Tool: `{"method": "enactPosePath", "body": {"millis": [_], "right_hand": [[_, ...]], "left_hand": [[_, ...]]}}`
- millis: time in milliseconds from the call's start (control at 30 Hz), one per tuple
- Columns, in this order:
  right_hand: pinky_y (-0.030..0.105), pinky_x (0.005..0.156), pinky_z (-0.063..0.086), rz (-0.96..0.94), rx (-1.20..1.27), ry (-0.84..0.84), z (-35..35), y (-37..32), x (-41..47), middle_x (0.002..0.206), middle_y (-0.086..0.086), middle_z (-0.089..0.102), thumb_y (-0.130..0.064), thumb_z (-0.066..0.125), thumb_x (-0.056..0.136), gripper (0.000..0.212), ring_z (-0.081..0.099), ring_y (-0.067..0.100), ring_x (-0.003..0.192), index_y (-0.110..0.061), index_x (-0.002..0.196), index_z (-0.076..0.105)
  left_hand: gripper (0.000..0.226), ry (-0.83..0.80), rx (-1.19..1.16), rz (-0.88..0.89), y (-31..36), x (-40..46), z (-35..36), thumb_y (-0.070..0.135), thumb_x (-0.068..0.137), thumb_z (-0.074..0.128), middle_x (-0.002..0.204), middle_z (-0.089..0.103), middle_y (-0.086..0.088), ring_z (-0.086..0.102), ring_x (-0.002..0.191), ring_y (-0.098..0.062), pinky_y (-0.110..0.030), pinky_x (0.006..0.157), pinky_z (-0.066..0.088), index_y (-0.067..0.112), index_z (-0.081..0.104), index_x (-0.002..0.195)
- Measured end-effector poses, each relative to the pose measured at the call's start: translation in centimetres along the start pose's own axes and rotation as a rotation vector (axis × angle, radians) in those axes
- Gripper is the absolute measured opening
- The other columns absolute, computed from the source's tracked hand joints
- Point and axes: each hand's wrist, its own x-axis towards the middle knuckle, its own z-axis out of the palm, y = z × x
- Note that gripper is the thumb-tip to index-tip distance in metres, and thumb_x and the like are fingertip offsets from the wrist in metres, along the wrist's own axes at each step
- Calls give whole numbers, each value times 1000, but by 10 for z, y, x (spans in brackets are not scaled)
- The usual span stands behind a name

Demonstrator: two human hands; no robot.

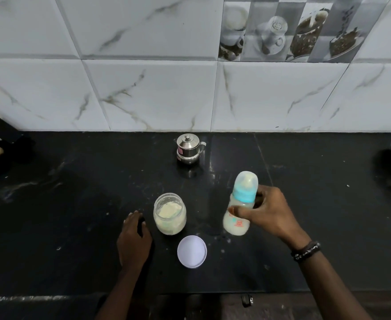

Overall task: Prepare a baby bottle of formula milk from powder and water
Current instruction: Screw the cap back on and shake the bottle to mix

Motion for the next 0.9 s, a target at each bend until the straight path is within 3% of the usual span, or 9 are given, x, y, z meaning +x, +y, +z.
{"method": "enactPosePath", "body": {"millis": [100, 200, 300, 367, 467, 533, 700, 833, 900], "right_hand": [[22, 62, 58, -55, 3, 108, 1, -1, 1, 84, -2, 78, -25, 91, 63, 28, 75, 12, 78, -24, 84, 74], [33, 65, 57, 84, -102, 103, -1, -5, 0, 79, -6, 72, -44, 86, 59, 39, 69, 11, 73, -23, 86, 68], [30, 70, 61, -51, -78, 44, -1, 2, -2, 91, 5, 78, -33, 92, 59, 36, 75, 14, 82, -21, 89, 75], [28, 66, 59, -13, -81, 119, -3, 4, 3, 86, 0, 77, -37, 91, 61, 36, 73, 11, 78, -23, 89, 72], [37, 70, 59, 95, -177, 71, -5, 3, 0, 83, -4, 74, -42, 87, 59, 41, 71, 14, 77, -20, 91, 71], [40, 77, 62, 6, -147, 7, -4, 6, -4, 87, 1, 78, -34, 91, 59, 37, 75, 16, 82, -19, 89, 76], [33, 66, 58, 108, -242, 84, -3, 0, -3, 80, -7, 72, -46, 85, 58, 42, 69, 12, 74, -23, 88, 68], [29, 69, 61, -20, -136, 32, -1, 4, -5, 87, 1, 78, -28, 89, 64, 30, 75, 15, 81, -20, 89, 75], [30, 65, 59, 46, -201, 101, -4, 5, 1, 81, -5, 74, -41, 86, 61, 37, 71, 10, 75, -24, 89, 70]], "left_hand": [[33, -15, 7, -5, 1, 1, 1, -6, 85, 65, 126, 65, -19, 58, 123, -36, -49, 100, 47, -1, 66, 117], [32, -6, 4, -9, 2, 0, 0, -6, 85, 65, 126, 65, -19, 59, 122, -37, -51, 99, 48, -2, 66, 117], [32, 2, -9, 1, 2, 0, -1, -7, 84, 65, 125, 65, -19, 59, 121, -38, -52, 100, 48, -2, 66, 116], [32, -5, -10, -7, 4, -1, 0, -8, 85, 65, 125, 65, -20, 59, 122, -38, -53, 101, 47, -3, 66, 116], [32, 0, -11, -14, 4, -1, -1, -7, 85, 65, 126, 65, -20, 58, 122, -38, -52, 101, 47, -3, 66, 117], [33, -2, -12, -13, 3, 0, -1, -7, 85, 65, 126, 65, -20, 58, 122, -38, -51, 101, 47, -2, 66, 117], [33, -14, 3, -26, 4, -2, -3, -5, 86, 64, 128, 64, -20, 56, 125, -36, -50, 103, 46, -2, 65, 120], [34, -17, -3, -20, 4, -1, -2, -5, 86, 64, 128, 63, -20, 57, 125, -37, -50, 102, 46, -2, 65, 120], [34, -19, 0, -26, 5, -2, -1, -5, 86, 64, 128, 63, -20, 57, 124, -37, -50, 102, 46, -3, 65, 120]]}}
